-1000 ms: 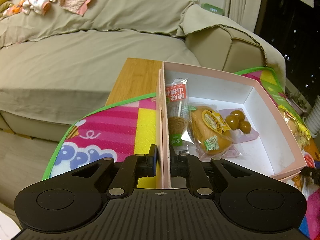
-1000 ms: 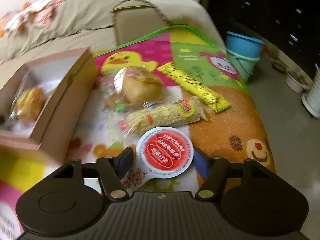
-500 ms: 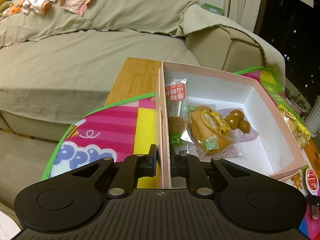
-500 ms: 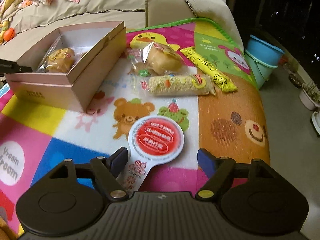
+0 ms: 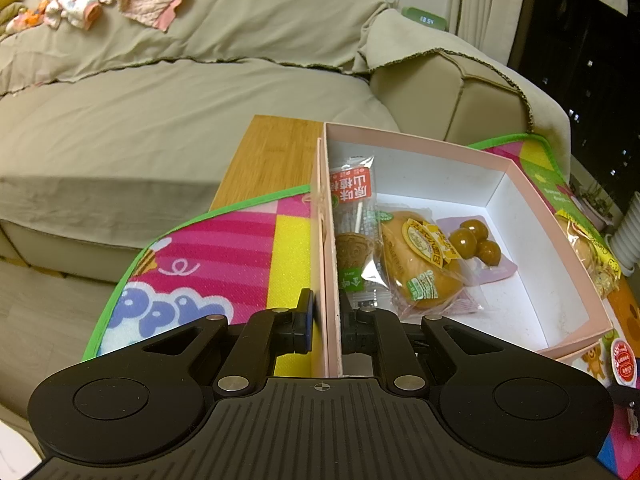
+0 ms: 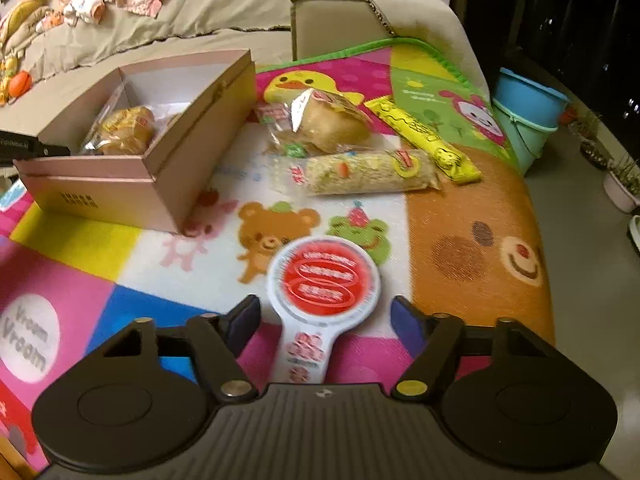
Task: Organize objects
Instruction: 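Grasp the red-lidded dip snack with the right tool and drop it in the box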
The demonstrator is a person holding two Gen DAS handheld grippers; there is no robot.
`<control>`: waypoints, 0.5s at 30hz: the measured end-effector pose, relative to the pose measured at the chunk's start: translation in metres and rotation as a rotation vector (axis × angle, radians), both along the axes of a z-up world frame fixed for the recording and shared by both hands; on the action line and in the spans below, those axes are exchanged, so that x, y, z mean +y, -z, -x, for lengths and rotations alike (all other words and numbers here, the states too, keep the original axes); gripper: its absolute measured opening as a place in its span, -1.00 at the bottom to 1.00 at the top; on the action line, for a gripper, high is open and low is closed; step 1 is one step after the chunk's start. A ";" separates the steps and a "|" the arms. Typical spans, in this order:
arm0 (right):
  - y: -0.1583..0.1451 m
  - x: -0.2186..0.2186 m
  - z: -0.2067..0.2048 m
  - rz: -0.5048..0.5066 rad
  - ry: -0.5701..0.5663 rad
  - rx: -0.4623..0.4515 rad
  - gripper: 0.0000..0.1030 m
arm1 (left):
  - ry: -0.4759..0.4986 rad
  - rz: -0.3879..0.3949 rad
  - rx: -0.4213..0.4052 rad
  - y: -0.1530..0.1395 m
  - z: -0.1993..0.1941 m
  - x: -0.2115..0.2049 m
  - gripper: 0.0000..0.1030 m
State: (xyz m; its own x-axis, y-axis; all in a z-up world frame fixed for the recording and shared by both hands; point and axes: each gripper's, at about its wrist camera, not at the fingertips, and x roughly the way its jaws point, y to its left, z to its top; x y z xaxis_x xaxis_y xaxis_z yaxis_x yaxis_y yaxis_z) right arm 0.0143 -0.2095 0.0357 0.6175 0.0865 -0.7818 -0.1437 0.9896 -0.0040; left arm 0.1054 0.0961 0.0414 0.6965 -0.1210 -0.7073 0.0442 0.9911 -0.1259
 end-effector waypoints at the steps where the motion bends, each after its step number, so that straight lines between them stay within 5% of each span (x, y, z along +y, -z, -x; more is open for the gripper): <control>1: -0.001 0.002 0.000 -0.002 -0.001 -0.003 0.12 | 0.000 0.000 0.000 0.000 0.000 0.000 -0.75; 8: -0.014 0.014 0.007 -0.030 -0.046 -0.001 0.11 | 0.000 -0.002 -0.001 0.000 0.001 -0.001 -0.75; 15: -0.090 0.031 0.010 -0.129 -0.133 -0.144 0.11 | -0.001 0.006 -0.002 -0.002 0.003 0.001 -0.75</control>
